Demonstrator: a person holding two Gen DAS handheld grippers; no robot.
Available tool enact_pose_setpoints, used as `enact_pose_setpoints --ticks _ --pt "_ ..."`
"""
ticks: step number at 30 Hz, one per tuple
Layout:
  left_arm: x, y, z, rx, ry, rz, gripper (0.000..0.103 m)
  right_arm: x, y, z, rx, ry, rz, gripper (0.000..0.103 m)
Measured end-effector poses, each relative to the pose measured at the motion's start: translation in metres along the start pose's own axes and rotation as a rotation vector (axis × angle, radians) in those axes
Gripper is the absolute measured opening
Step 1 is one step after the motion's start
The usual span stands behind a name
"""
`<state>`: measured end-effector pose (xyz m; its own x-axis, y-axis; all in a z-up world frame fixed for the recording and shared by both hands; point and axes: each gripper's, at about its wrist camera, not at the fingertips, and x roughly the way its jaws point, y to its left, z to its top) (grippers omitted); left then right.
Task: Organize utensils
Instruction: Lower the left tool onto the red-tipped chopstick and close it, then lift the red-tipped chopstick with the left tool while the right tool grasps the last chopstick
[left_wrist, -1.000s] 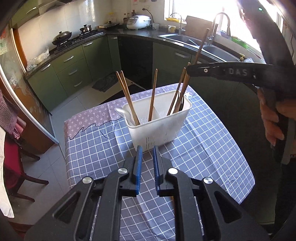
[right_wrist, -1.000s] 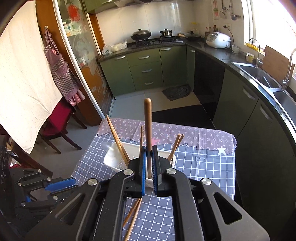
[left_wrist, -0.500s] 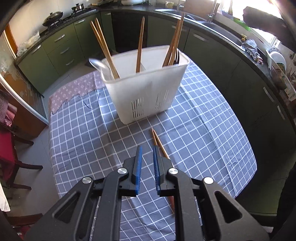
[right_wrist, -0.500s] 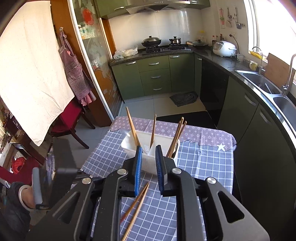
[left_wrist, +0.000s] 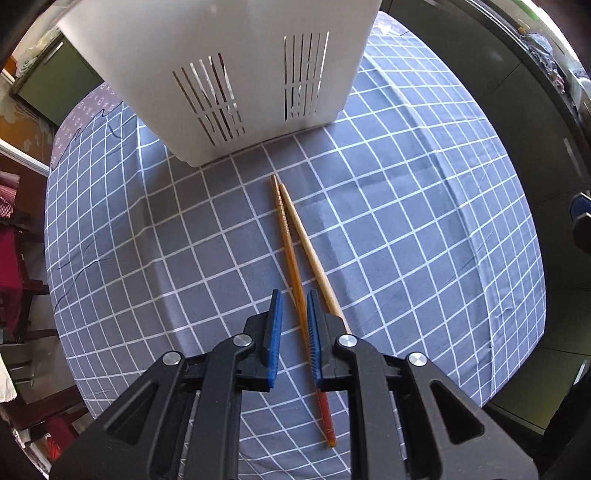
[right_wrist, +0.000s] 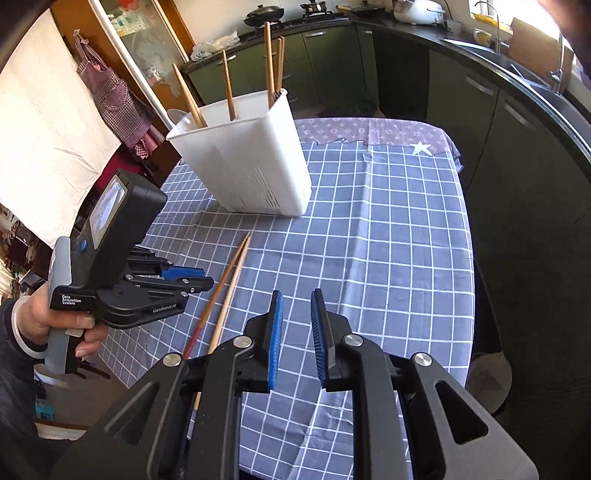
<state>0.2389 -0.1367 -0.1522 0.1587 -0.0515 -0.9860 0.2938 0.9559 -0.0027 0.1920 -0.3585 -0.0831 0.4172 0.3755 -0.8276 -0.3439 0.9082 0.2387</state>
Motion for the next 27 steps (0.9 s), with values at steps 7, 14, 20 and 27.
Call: enact_pose_setpoints --ticks 7,14,20,27 --pt "0.017 -0.005 0.008 -0.015 0.036 0.027 0.013 0.008 -0.010 -0.004 0.015 0.016 0.023 0.016" --pt "0.030 -0.013 0.013 -0.008 0.051 0.058 0.013 0.014 -0.007 -0.005 0.008 0.035 0.034 0.016" --pt "0.031 -0.023 0.020 0.002 0.052 0.061 0.008 0.016 -0.004 -0.003 0.002 0.042 0.038 0.016" --pt "0.008 -0.009 0.019 -0.005 0.009 0.032 0.007 0.018 -0.001 -0.004 -0.001 0.052 0.032 0.016"
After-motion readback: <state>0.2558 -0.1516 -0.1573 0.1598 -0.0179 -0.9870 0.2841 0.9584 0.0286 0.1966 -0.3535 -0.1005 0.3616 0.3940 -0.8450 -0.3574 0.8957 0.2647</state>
